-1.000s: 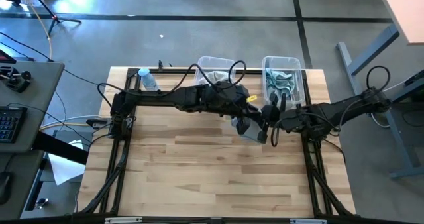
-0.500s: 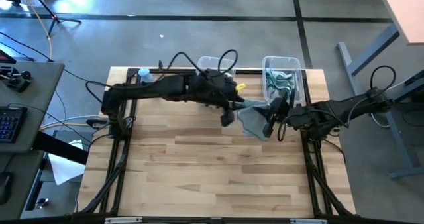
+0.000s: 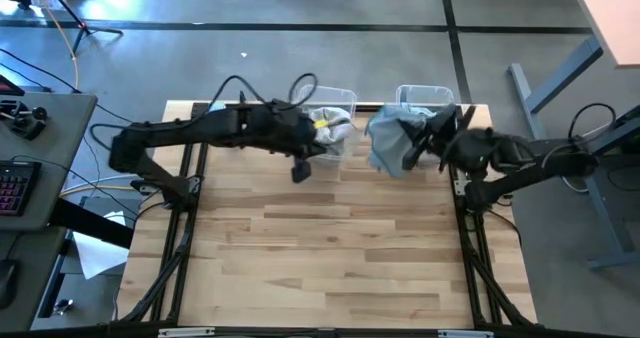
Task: Sort microfiber towel by color & place in baskets
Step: Put the light blue microfiber cloth into the right transparent bin
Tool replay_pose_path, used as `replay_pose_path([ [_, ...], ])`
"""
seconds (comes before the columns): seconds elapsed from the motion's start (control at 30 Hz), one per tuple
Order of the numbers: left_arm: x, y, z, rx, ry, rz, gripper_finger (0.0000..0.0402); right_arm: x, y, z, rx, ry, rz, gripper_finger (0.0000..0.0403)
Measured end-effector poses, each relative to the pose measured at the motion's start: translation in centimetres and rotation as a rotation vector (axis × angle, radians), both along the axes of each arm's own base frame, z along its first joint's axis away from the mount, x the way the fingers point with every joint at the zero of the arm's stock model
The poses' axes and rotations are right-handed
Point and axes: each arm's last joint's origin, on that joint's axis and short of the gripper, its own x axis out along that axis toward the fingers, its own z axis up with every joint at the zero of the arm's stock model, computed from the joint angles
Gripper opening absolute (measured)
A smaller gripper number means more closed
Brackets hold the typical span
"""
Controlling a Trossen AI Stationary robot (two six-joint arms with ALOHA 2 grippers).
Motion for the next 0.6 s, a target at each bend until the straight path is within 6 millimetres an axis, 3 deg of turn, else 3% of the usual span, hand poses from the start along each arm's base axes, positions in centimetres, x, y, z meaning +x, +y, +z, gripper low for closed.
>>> replay_pose_path([
  [0.23, -5.2, 0.3, -2.1, -0.038, -0.103, 0.012, 0.0001, -0.9, -3.4, 3.0, -0.063, -0.022, -0.188, 0.0001],
  [0.6, -12.4, 1.0, -4.0, -0.023, -0.161, 0.090, 0.0000, -2.7, -7.8, 2.7, -0.063, 0.013, -0.571, 0.0001],
])
